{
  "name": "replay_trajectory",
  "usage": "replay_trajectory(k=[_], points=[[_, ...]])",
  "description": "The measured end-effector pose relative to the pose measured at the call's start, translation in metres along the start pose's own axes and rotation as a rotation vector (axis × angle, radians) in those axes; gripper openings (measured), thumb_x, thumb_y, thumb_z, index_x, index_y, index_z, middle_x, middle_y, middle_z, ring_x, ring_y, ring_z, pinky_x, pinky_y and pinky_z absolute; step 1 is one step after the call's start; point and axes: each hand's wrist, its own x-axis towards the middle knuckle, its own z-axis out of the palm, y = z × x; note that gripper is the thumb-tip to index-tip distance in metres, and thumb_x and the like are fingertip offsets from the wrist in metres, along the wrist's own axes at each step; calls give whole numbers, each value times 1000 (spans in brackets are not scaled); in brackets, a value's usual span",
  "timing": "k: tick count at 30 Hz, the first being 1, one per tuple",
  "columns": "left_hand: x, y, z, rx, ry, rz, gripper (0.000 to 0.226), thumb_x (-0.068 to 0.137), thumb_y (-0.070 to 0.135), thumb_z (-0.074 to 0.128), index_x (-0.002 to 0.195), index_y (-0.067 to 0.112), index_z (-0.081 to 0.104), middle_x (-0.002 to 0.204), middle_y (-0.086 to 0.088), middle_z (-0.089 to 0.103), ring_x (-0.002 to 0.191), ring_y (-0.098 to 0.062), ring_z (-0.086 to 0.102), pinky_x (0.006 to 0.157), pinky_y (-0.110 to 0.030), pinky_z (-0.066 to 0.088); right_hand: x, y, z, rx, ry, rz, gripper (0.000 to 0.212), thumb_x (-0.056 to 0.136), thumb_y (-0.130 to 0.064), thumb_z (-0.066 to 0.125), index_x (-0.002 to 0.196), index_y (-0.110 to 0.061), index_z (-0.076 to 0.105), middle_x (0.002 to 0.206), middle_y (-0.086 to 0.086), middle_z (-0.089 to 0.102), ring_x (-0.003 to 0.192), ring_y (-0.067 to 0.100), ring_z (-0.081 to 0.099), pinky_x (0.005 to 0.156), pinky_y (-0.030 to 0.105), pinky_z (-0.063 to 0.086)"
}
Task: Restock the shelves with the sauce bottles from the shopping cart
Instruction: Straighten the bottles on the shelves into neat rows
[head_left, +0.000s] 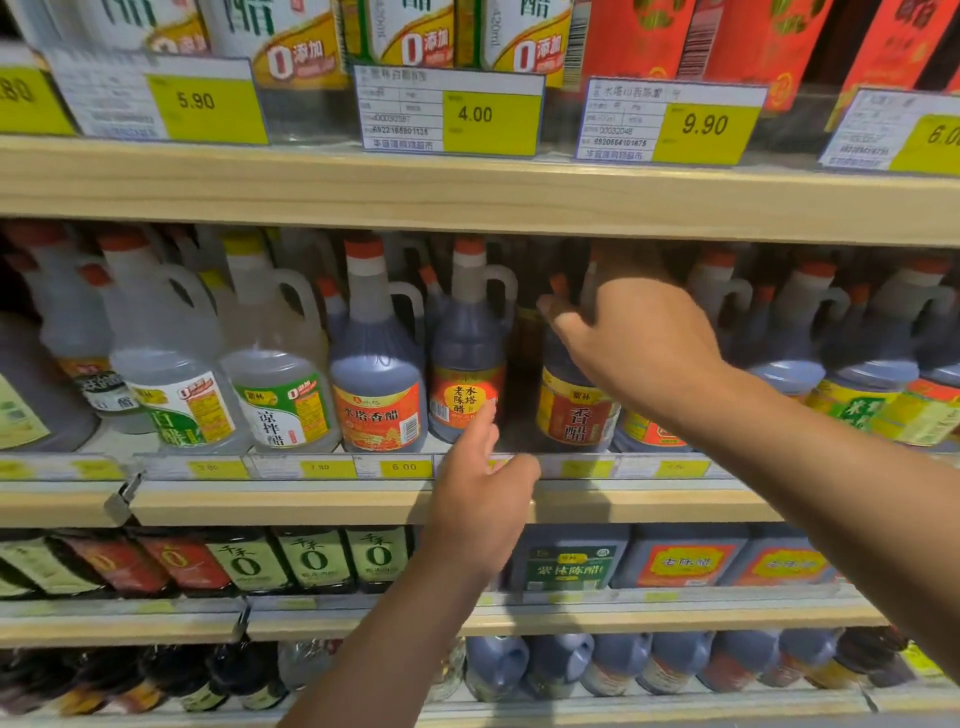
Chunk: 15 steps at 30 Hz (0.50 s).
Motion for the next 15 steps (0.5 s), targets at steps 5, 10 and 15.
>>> replay_trajectory(k=[5,10,15], points=[[11,5,-24,17,103,21,75,96,1,48,160,30,20,164,8,27,148,-9,28,121,-34,26,10,-37,5,79,-27,-35,43,100,-47,45,105,-11,66,109,14,68,101,40,62,74,36,41],[18,7,-34,68,85,4,77,95,5,51,160,33,20,160,9,33,144,-9,32,109,-27,29,41,-67,27,914,-405,147,10,104,-24,49,106,-17,56,119,13,67,89,29,73,75,35,62],[20,5,-39,35,31,4,76,96,5,51,160,33,21,159,10,34,126,3,33,106,-24,30,57,-68,44,611,-212,-7,29,101,-28,56,129,-19,57,95,-11,63,53,5,64,61,21,59]])
